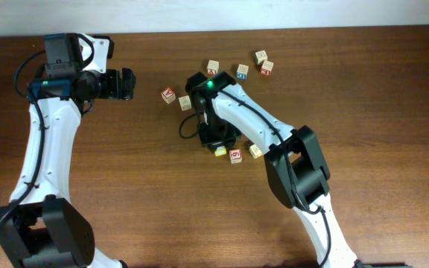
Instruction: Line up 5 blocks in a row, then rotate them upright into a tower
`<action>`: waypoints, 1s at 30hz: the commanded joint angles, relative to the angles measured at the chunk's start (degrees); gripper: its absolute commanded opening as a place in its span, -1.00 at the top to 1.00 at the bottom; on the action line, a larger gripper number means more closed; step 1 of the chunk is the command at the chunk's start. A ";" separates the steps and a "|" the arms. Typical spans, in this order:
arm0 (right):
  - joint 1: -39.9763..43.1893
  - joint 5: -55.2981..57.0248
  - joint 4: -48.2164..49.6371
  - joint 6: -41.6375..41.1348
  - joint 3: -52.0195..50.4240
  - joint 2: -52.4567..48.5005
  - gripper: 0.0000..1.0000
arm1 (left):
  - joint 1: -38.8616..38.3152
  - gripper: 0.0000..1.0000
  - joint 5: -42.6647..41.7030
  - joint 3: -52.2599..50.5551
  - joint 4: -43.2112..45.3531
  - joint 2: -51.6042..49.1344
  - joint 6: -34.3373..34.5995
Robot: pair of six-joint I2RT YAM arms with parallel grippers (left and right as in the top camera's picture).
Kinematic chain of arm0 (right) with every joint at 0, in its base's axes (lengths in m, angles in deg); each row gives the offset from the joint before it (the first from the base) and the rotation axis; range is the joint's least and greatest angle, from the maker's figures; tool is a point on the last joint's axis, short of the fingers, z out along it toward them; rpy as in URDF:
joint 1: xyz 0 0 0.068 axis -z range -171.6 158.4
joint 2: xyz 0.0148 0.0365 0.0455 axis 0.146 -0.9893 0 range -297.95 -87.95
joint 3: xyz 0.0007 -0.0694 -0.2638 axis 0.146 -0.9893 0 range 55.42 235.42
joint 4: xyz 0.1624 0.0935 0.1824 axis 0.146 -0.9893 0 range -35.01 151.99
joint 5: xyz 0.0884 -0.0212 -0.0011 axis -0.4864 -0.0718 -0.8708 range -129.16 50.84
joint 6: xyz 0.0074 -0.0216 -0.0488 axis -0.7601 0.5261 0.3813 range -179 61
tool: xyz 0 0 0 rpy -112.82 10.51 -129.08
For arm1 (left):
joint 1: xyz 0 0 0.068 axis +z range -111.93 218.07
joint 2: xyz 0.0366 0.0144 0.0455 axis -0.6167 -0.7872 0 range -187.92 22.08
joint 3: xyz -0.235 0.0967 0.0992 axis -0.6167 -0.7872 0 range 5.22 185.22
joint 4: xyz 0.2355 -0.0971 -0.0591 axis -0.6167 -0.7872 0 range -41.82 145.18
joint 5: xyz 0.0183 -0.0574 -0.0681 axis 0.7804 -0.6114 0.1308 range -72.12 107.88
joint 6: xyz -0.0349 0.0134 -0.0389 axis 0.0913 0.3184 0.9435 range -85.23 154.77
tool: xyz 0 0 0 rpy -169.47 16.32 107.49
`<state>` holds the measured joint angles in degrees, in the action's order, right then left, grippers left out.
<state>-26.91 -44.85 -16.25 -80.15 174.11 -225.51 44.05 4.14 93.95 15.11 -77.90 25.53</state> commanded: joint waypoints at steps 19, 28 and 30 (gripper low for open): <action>-1.92 -0.09 -0.46 -2.29 -3.43 0.35 0.32 | 0.04 -0.98 -0.87 0.46 -0.04 -0.09 -0.52; -1.79 -0.09 -0.48 -2.27 -3.39 0.37 0.19 | 0.04 -0.98 -0.87 0.46 -0.04 -0.09 -0.52; -0.55 0.31 1.44 -2.27 -3.23 0.37 0.20 | 0.04 -0.99 -0.87 0.46 -0.04 -0.09 -0.52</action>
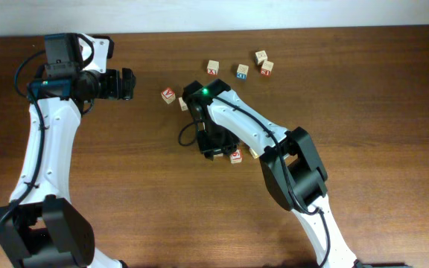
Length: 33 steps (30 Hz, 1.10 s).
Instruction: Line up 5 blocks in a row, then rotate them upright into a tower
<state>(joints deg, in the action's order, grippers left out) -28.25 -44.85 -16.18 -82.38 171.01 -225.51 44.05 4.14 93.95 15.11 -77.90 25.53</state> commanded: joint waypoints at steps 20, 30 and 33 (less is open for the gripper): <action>-0.15 6.32 6.43 0.37 4.79 -2.49 0.71 | 0.04 -0.98 -0.87 0.46 -0.04 -0.09 -0.52; 2.69 6.40 0.98 1.99 3.78 -2.40 0.72 | 0.04 -0.98 -0.87 0.46 -0.04 -0.09 -0.55; 4.48 4.79 5.64 5.25 12.83 -2.40 0.14 | 0.04 -0.99 -0.87 0.46 -0.04 -0.09 -0.52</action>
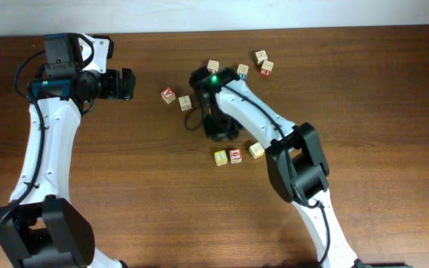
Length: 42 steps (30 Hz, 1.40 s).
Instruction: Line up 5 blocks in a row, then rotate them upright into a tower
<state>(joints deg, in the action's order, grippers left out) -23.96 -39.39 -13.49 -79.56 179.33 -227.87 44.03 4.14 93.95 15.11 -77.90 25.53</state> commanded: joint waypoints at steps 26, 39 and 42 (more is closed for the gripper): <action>-1.38 -12.50 -5.79 7.41 26.64 -8.26 0.59 | 0.07 -0.98 -0.87 0.46 -0.04 -0.09 -0.52; -6.60 -8.35 -13.81 2.03 11.61 -8.44 0.28 | 0.07 -0.98 -0.87 0.46 -0.04 -0.09 -0.52; -7.39 -8.35 -14.82 2.03 11.61 -8.44 0.17 | 0.07 -0.98 -0.87 0.46 -0.04 -0.09 -0.52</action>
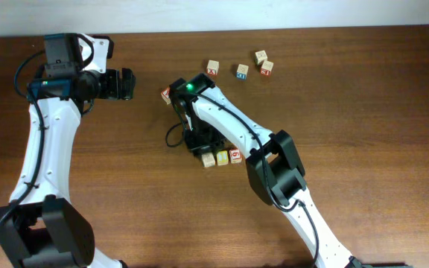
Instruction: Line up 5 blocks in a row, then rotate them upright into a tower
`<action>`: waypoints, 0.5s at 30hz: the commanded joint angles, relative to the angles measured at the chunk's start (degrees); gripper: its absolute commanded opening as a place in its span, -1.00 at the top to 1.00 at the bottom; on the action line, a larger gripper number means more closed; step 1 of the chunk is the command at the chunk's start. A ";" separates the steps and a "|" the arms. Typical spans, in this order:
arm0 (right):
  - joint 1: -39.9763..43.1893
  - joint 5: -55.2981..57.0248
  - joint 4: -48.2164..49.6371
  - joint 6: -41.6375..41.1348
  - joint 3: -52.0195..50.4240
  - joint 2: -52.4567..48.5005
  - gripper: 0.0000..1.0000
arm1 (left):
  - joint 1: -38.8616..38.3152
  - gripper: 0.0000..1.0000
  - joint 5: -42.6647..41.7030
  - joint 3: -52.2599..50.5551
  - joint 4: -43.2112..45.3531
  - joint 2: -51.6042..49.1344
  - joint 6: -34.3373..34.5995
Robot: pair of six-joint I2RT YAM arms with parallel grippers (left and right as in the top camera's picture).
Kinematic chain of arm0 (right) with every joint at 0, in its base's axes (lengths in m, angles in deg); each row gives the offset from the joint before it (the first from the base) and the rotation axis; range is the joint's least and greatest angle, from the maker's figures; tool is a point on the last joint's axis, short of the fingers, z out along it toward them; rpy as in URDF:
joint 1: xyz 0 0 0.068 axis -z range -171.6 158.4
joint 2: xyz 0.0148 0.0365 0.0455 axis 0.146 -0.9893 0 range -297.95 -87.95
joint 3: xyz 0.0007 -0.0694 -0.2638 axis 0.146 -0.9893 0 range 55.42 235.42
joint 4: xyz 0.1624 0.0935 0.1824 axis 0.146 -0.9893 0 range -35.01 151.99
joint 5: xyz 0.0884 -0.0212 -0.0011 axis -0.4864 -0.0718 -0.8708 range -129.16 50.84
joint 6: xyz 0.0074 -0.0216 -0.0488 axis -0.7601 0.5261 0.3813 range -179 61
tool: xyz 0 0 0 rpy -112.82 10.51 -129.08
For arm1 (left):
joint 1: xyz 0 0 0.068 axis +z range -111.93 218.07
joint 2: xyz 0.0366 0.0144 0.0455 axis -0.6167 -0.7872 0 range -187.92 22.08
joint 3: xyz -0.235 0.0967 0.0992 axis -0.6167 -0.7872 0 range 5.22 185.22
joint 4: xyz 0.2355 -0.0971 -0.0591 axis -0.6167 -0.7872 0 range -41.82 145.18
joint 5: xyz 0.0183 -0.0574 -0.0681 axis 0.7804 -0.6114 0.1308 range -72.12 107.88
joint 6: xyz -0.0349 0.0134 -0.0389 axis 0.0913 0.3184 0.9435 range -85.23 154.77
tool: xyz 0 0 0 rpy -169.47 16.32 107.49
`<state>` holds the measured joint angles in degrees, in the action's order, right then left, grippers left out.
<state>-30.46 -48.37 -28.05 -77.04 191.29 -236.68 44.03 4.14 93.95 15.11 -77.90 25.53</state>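
Small lettered cubes lie on the brown table. A tan block, a yellow block and a red block sit in a row. My right gripper points down just up-left of the tan block, touching or nearly touching it; its jaws are hidden under its dark body. A red block peeks out beside the right arm. Further blocks lie at the back. My left gripper hangs far left, holding nothing that I can see.
The white right arm crosses the middle of the table and covers part of it. The table's back edge meets a white wall just behind the far blocks.
My right gripper has moved from the table's middle down and left. A tan block now lies left of the yellow one. The tan blocks beside the upper-left red one and right of the row no longer show.
My right gripper stood over the yellow block in the row, then a little lower and left on it. Then it was clear of the row, further back. Now it is down at the row's left end beside a tan block. The left arm never moved.
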 commanded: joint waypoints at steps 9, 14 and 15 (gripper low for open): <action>-2.43 9.07 -1.51 -0.46 11.69 10.47 0.04 | 0.07 -0.98 -0.87 0.46 -0.04 -0.09 -0.52; -6.84 12.50 -6.73 -0.42 11.69 14.45 0.07 | 0.07 -0.98 -0.87 0.46 -0.04 -0.09 -0.52; -6.49 12.52 -6.64 -0.20 11.67 14.43 0.06 | 0.07 -0.98 -0.87 0.46 -0.04 -0.09 -0.52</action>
<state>-37.47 -37.18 -34.48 -77.02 202.26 -223.48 44.05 4.14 93.95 15.11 -77.90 25.53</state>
